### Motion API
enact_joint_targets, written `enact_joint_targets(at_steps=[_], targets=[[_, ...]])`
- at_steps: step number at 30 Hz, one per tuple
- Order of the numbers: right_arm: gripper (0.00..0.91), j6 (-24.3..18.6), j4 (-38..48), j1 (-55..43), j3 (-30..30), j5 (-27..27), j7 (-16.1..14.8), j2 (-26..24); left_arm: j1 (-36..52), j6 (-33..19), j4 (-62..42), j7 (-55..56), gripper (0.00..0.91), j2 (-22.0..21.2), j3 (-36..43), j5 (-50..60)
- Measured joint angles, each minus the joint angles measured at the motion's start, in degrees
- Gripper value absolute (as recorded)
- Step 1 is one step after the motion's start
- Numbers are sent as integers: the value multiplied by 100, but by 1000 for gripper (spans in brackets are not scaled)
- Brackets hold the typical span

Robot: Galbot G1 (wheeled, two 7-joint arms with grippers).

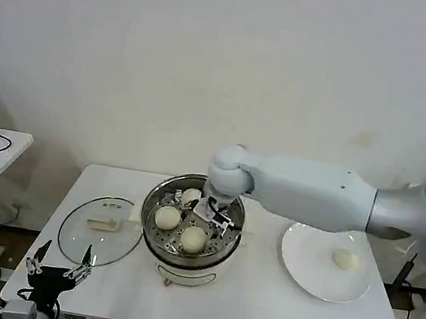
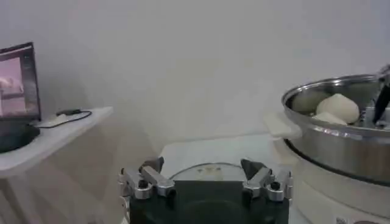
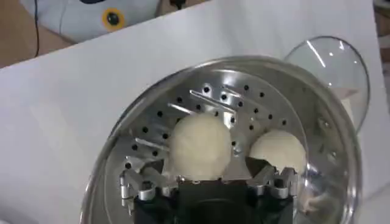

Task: Take steamed baozi put them in steamer then cover it.

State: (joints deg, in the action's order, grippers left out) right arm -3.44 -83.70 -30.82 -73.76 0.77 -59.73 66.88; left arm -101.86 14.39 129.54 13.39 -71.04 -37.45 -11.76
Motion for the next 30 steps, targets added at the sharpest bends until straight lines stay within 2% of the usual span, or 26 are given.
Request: enact_joint_targets(at_steps=[7, 13, 21, 30], targets=[[907, 244, 152, -265, 187, -406, 152, -375, 56, 10, -4, 0, 907, 107, 53, -35], [907, 671, 178, -437, 222, -699, 319, -1036, 147, 56, 25, 1, 907, 255, 88, -101], [907, 1258, -271, -220, 392, -572, 545, -2548, 307, 66, -16, -41, 907, 418, 222, -112], [907, 1396, -438, 647, 866, -13, 737, -4003, 387, 68, -16, -110, 907, 426, 399, -12]])
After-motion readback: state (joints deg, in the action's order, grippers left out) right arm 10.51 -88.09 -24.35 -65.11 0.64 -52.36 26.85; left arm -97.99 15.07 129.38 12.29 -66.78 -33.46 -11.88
